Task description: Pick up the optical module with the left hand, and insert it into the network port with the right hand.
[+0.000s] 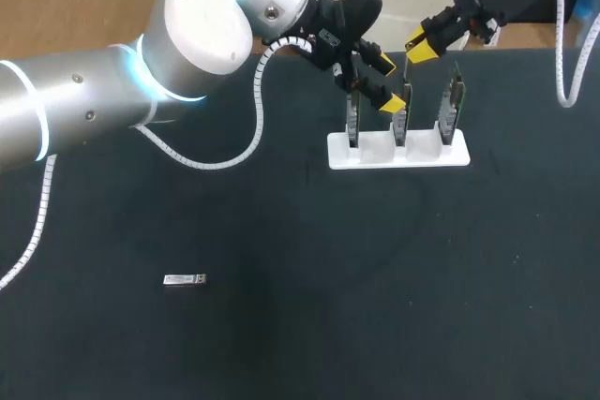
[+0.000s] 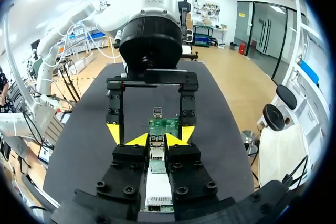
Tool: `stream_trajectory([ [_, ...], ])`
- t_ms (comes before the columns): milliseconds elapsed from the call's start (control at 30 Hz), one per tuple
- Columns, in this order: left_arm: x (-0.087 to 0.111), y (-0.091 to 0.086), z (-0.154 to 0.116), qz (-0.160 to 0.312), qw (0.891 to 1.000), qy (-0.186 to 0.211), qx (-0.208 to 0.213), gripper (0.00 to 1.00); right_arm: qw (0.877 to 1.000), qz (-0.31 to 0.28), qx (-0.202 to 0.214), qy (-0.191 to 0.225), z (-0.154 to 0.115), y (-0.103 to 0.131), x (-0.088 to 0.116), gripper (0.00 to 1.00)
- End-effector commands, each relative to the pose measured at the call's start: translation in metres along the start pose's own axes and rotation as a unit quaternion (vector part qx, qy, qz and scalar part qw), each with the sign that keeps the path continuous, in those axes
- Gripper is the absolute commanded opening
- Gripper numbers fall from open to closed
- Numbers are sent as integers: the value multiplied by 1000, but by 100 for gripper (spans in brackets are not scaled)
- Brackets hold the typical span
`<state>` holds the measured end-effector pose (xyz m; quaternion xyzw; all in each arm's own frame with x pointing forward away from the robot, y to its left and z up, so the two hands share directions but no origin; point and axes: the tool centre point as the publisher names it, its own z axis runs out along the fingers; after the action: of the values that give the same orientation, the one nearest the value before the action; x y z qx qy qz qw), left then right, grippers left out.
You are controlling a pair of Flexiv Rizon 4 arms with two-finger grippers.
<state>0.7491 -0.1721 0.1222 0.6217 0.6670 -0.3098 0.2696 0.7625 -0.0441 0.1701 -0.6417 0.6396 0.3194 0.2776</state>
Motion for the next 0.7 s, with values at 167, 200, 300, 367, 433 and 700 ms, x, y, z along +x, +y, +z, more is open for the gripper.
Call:
stream_trajectory([
  [167, -1, 1, 0, -1, 1000, 2, 0, 100, 1000, -8, 0, -3, 0, 0, -3, 0],
  [200, -1, 1, 0, -1, 1000, 2, 0, 100, 1000, -8, 0, -3, 0, 0, -3, 0],
  [300, -1, 1, 0, -1, 1000, 2, 0, 100, 1000, -8, 1, -2, -1, -1, -2, 0],
  [367, -1, 1, 0, -1, 1000, 2, 0, 100, 1000, -6, 1, -1, -1, -1, -1, 0],
  [433, -1, 1, 0, -1, 1000, 2, 0, 100, 1000, -5, 0, 0, 0, -1, 0, 0],
  [700, -1, 1, 0, -1, 1000, 2, 0, 100, 1000, 1, 0, 1, 1, -3, 4, 0],
])
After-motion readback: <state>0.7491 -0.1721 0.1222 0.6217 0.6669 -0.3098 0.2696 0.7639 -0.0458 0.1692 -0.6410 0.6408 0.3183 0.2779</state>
